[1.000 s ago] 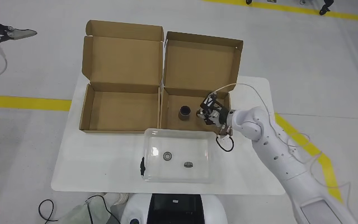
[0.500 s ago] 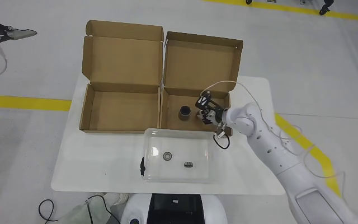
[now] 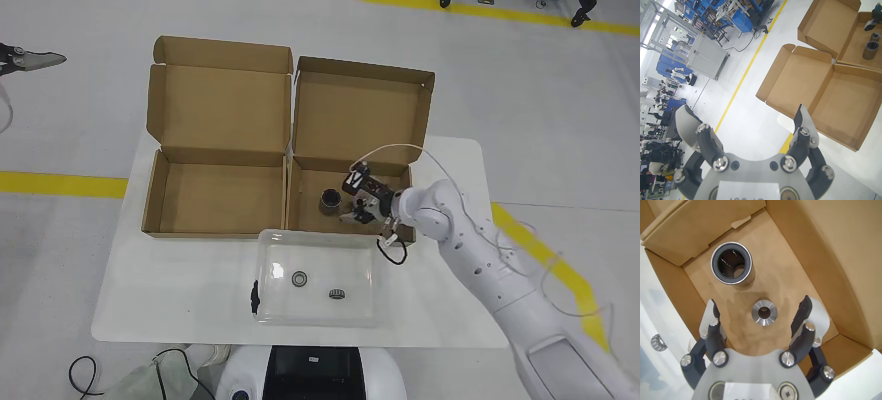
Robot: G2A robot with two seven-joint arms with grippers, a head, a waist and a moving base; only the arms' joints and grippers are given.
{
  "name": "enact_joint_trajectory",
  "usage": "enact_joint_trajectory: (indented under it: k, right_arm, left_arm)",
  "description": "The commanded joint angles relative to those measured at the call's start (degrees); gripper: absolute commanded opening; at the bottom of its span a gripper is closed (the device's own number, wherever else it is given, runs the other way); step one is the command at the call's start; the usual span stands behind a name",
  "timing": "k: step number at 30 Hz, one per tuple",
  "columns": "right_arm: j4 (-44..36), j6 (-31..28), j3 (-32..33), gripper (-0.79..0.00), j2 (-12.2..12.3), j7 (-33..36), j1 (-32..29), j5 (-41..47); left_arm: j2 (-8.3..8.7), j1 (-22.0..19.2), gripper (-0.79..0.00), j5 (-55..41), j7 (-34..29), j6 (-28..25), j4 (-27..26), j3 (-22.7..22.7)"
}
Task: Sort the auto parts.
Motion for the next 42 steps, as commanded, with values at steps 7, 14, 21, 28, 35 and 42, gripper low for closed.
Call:
enact_joint_trajectory:
  k: [7, 14, 21, 28, 35, 42]
  right_arm:
    - [-12.1, -4.0, 5.4, -0.012, 2.4, -3.7, -5.8, -3.0]
    - [-24.6, -10.9, 8.6, -0.022, 4.3, -6.2, -12.9, -5.2]
    - [-30.8, -18.4, 8.5, -0.074, 5.5, -7.6, -18.3, -7.0]
    - [-32.1, -25.3, 8.6, -0.209, 6.6, -10.0, -21.5, -9.7]
    - [-30.5, -26.4, 8.0, -0.28, 7.1, -11.1, -23.4, -11.2]
    - [-28.1, -23.9, 6.4, -0.4, 7.2, -9.4, -23.8, -11.3]
  left_arm:
    - [0.0, 0.0, 0.0, 0.0, 0.0, 0.0, 0.0, 0.0]
    - [0.0, 0.0, 0.0, 0.0, 0.0, 0.0, 0.0, 0.0]
    - [0.0, 0.0, 0.0, 0.0, 0.0, 0.0, 0.0, 0.0]
    - [0.0, 0.0, 0.0, 0.0, 0.0, 0.0, 0.0, 0.0]
    - [0.0, 0.0, 0.0, 0.0, 0.0, 0.0, 0.0, 0.0]
    - [0.0, 0.0, 0.0, 0.0, 0.0, 0.0, 0.0, 0.0]
